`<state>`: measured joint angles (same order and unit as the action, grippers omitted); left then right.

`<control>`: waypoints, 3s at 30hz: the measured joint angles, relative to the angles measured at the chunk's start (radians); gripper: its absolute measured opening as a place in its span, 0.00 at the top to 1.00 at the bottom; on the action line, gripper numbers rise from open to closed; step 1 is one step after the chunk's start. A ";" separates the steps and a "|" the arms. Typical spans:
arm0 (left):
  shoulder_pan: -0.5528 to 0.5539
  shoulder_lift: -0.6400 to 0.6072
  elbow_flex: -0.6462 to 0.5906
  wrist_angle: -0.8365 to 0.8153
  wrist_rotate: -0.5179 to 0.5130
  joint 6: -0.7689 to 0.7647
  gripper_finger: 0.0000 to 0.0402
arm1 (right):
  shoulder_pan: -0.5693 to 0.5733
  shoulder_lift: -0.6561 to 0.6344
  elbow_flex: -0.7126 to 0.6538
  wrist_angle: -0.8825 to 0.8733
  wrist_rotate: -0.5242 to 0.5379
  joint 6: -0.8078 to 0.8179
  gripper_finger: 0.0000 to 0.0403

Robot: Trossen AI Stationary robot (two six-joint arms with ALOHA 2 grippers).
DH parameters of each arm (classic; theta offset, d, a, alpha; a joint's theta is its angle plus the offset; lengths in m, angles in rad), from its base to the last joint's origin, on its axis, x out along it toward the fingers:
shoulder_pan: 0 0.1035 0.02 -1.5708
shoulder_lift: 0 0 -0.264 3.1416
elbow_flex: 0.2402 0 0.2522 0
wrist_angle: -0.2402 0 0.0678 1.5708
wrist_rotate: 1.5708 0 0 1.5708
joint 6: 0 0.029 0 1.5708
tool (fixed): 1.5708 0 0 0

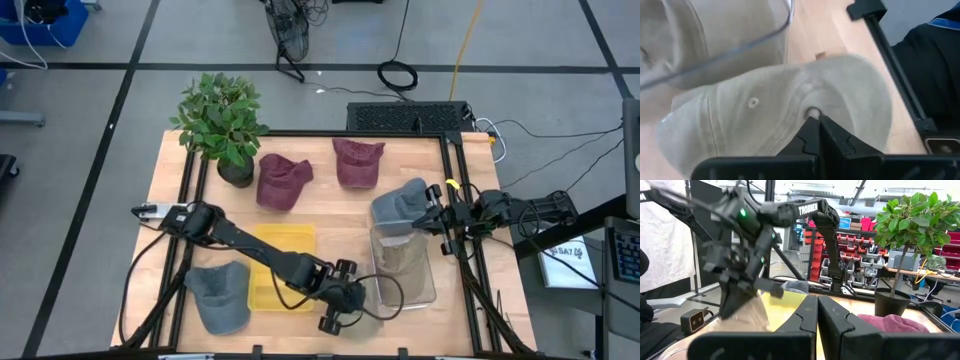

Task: Pick & Place hat
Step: Put the brown cap into the transparent bin

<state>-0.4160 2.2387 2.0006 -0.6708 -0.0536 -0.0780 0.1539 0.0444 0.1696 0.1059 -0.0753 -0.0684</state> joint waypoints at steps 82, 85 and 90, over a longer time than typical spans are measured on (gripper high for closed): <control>0.282 0.210 0.345 0.265 0.237 0.460 0.99 | -0.002 -0.011 0.217 -0.302 0.232 0.030 1.00; 0.281 0.214 0.345 0.247 0.237 0.458 0.98 | -0.002 -0.011 0.217 -0.309 0.232 0.030 1.00; 0.281 0.228 0.346 0.211 0.237 0.454 0.99 | -0.002 -0.011 0.217 -0.310 0.232 0.029 1.00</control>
<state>-0.1352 2.4667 2.3466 -0.4595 0.1836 0.3756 0.1520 0.0330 0.3862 -0.2038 0.1562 -0.0390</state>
